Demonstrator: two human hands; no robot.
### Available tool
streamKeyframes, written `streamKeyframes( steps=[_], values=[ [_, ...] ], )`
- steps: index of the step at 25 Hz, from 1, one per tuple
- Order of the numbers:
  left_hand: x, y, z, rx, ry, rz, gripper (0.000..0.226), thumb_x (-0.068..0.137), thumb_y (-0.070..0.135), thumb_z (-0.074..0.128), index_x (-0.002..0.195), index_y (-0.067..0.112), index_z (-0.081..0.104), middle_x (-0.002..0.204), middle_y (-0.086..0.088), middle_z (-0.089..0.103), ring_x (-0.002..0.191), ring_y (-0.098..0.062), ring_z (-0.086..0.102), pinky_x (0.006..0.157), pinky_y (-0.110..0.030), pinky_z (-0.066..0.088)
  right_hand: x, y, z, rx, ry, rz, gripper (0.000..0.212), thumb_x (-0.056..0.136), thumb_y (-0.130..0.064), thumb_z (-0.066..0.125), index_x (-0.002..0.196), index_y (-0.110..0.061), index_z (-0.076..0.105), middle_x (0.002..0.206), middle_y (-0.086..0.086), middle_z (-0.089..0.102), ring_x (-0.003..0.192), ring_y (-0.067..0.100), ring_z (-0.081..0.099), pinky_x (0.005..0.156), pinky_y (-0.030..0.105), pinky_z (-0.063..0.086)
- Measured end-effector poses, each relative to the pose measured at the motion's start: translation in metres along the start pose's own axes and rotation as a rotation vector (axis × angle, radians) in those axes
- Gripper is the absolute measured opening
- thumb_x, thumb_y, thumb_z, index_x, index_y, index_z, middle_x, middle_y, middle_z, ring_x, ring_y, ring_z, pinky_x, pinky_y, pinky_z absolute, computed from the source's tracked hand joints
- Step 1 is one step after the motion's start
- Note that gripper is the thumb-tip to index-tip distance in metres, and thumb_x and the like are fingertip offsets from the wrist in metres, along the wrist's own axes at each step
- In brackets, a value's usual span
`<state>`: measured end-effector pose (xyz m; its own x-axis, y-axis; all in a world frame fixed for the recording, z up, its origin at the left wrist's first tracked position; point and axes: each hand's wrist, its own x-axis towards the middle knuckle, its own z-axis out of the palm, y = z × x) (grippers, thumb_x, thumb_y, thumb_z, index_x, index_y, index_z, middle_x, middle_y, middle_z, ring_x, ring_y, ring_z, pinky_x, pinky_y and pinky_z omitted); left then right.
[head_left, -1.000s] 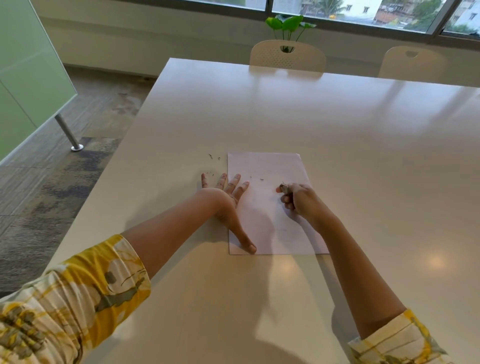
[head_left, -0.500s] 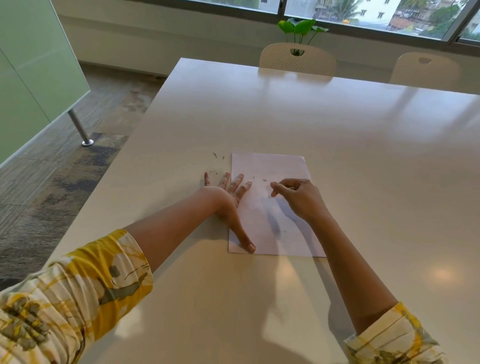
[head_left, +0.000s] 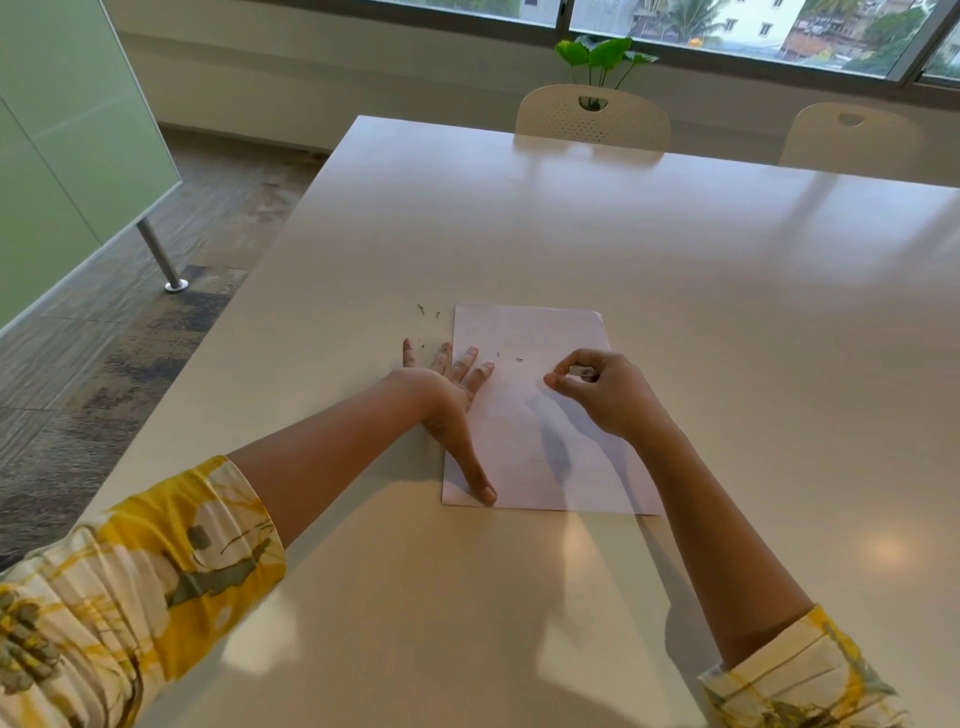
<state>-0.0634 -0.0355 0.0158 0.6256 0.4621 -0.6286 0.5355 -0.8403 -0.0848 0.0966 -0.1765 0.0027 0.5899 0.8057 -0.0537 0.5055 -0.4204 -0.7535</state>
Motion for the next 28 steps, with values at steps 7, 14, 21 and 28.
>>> streamKeyframes(
  steps=[7,14,21,28],
  values=[
    [0.003,0.007,-0.012,0.011,0.075,0.026,0.155,0.048,0.095,0.06,0.156,0.017,-0.018,0.163,-0.003,-0.027,0.143,-0.028,-0.038,0.105,-0.068,-0.027,-0.016,0.019,0.012,0.097,0.22,0.002,0.022,0.095,-0.041,0.062,0.083,-0.024,0.069,0.076,-0.012,0.069,0.055,-0.009,0.056,0.052,0.009,0.036],
    [0.013,0.034,-0.02,-0.017,0.177,-0.035,0.137,0.068,0.093,0.046,0.155,0.002,-0.008,0.164,-0.015,-0.02,0.145,-0.032,-0.033,0.106,-0.067,-0.024,-0.027,0.036,0.03,0.269,0.563,0.052,0.045,0.101,-0.034,0.045,0.062,-0.014,0.057,0.054,-0.004,0.052,0.049,0.007,0.044,0.054,0.026,0.037],
    [0.016,0.071,-0.014,-0.099,0.312,0.041,0.111,0.087,0.077,0.045,0.157,0.003,0.0,0.164,-0.013,-0.02,0.146,-0.034,-0.031,0.109,-0.066,-0.021,-0.03,0.042,0.024,0.231,0.525,0.029,0.023,0.096,-0.023,0.053,0.076,-0.014,0.06,0.072,-0.001,0.059,0.066,0.007,0.051,0.057,0.016,0.036],
    [0.01,0.127,0.015,-0.501,0.461,0.493,0.067,0.104,0.018,0.041,0.159,0.009,0.004,0.167,-0.003,-0.012,0.152,-0.014,-0.016,0.119,-0.032,-0.011,-0.031,0.046,0.021,0.474,0.646,0.072,0.028,0.097,-0.028,0.036,0.08,-0.015,0.055,0.077,0.002,0.059,0.075,0.02,0.056,0.069,0.037,0.048]
  ],
)
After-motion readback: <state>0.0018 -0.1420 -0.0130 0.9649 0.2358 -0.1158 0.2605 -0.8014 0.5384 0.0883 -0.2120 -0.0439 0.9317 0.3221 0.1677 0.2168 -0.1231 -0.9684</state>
